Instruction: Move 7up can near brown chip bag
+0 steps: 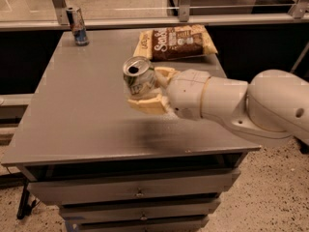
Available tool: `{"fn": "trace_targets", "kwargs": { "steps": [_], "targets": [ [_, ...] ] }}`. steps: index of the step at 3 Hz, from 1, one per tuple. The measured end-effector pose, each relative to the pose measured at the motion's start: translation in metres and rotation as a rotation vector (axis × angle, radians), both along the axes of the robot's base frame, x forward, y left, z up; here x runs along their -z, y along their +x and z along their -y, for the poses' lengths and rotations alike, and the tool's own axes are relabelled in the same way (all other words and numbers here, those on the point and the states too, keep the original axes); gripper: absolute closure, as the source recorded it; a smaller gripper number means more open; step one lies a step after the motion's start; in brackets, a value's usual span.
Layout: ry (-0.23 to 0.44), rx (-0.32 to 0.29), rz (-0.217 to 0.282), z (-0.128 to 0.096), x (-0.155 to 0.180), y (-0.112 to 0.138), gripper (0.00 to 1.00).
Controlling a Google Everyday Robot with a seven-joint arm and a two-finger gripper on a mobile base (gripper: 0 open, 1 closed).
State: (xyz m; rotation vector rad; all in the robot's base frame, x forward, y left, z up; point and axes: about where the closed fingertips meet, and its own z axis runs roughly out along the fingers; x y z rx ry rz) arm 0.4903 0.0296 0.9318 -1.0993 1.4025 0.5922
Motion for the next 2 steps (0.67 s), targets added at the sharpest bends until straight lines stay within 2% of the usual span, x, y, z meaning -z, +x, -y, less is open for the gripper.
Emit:
{"fn": "trace_targets", "kwargs": {
  "steps": [1, 2],
  "targets": [
    [-0.029, 0.140, 0.043, 0.063, -0.016, 0.034, 1.00],
    [-0.012, 0.250, 0.065, 0.114, -0.021, 0.067, 1.00]
  ]
}}
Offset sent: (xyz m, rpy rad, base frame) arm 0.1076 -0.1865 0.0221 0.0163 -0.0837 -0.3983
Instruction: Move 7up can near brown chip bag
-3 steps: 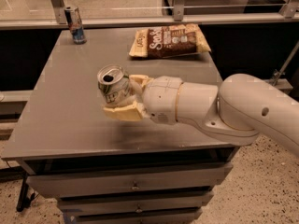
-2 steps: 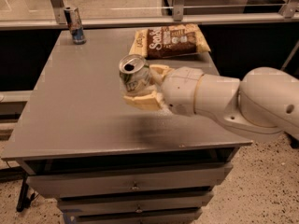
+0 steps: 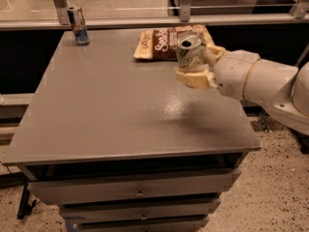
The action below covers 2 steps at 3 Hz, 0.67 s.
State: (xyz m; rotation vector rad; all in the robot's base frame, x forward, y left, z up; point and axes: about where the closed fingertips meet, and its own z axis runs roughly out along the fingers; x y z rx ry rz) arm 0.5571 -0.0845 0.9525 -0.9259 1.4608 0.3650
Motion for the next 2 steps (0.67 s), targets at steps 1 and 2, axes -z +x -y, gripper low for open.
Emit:
{"fn": "trace_targets", "kwargs": {
  "steps": [1, 2],
  "targets": [
    [0.043, 0.071, 0.021, 0.028, 0.007, 0.033, 1.00],
    [0.086, 0.112, 0.017, 0.041, 0.025, 0.071, 1.00]
  ]
}}
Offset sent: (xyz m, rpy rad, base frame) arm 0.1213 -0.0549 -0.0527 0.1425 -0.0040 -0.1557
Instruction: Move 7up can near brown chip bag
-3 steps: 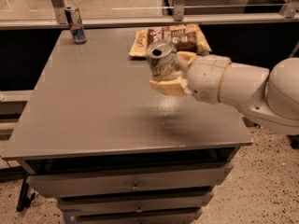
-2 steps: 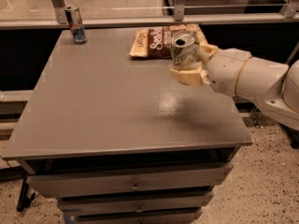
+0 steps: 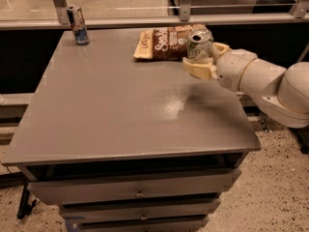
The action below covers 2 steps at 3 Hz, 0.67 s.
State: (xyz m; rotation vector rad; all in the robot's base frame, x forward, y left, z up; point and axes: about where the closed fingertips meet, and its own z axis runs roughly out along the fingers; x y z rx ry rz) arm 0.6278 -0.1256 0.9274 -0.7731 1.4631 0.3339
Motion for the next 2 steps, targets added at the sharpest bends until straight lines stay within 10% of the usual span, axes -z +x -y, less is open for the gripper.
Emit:
{"fn": "trace_targets", "kwargs": {
  "steps": [2],
  "targets": [
    [0.013, 0.033, -0.038, 0.014, 0.023, 0.046, 1.00]
  ]
}}
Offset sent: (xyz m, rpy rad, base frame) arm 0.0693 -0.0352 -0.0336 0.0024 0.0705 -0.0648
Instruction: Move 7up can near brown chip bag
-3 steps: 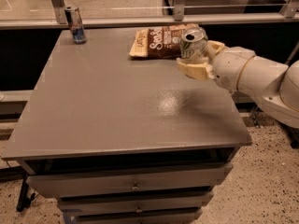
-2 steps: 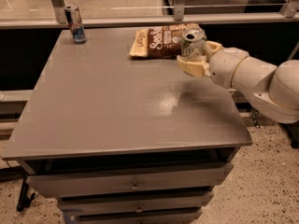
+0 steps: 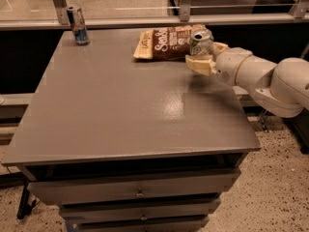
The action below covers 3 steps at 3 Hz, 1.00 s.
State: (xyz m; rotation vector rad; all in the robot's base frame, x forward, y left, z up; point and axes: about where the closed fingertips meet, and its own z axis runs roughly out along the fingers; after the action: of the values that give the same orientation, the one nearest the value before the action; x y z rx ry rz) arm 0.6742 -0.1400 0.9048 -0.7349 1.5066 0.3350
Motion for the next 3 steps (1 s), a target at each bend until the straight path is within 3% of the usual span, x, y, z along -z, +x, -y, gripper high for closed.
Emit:
{"fn": "trace_targets", "kwargs": {
  "steps": [2, 3],
  "targets": [
    [0.023, 0.042, -0.042, 0.008, 0.016, 0.020, 0.59],
    [0.032, 0.037, -0.038, 0.004, 0.018, 0.029, 0.36]
  ]
}}
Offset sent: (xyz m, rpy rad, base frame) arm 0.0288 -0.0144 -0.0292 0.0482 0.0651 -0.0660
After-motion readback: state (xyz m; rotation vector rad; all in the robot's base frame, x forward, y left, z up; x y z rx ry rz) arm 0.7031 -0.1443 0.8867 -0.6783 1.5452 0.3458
